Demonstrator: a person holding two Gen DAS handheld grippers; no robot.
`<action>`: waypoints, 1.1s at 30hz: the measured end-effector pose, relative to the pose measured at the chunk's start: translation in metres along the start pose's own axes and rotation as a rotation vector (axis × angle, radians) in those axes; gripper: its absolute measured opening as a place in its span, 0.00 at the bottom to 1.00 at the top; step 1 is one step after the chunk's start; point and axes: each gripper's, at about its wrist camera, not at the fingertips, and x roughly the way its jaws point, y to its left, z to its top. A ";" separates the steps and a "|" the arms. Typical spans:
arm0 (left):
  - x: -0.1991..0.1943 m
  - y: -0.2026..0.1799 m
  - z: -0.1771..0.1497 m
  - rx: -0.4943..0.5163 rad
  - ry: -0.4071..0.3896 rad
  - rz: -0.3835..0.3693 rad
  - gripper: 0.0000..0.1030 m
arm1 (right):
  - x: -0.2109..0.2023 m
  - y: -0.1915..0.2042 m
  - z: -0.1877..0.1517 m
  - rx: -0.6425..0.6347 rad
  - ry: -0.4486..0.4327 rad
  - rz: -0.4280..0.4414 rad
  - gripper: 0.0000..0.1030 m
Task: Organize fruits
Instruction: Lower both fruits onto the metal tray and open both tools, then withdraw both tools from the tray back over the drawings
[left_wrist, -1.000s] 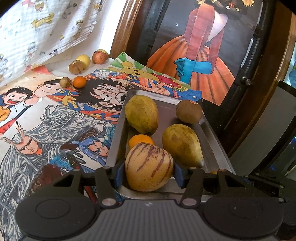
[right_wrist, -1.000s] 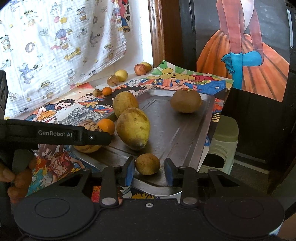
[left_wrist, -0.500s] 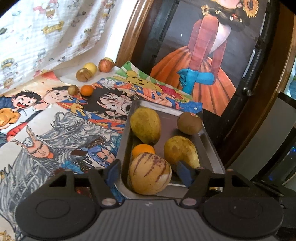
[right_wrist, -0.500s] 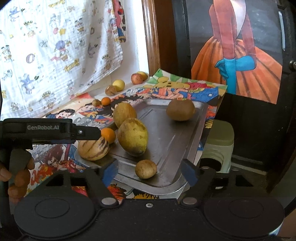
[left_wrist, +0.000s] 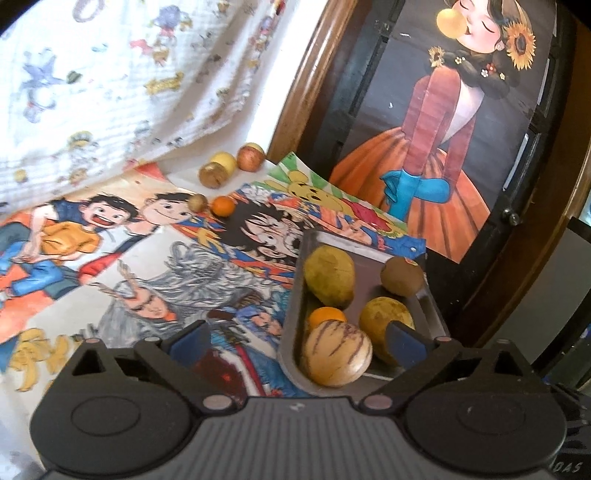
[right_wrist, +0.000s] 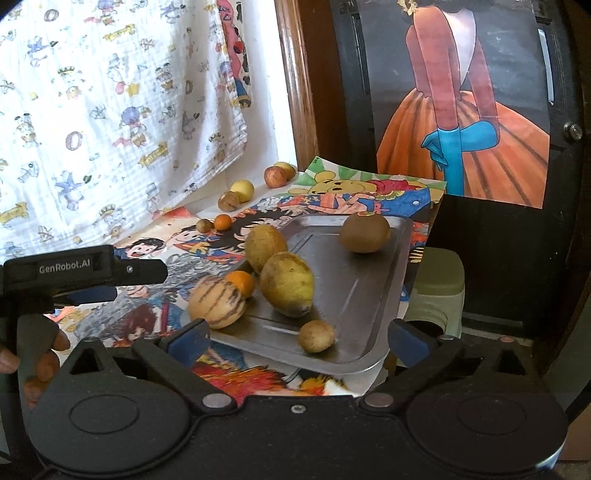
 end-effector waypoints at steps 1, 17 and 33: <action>-0.004 0.002 -0.001 0.001 -0.005 0.006 0.99 | -0.003 0.004 -0.001 -0.001 0.001 0.000 0.99; -0.070 0.051 -0.012 -0.055 0.007 0.207 0.99 | -0.027 0.072 -0.009 -0.105 0.096 0.045 0.99; -0.110 0.091 -0.018 -0.164 -0.012 0.313 1.00 | -0.059 0.100 -0.003 -0.156 0.006 0.117 0.99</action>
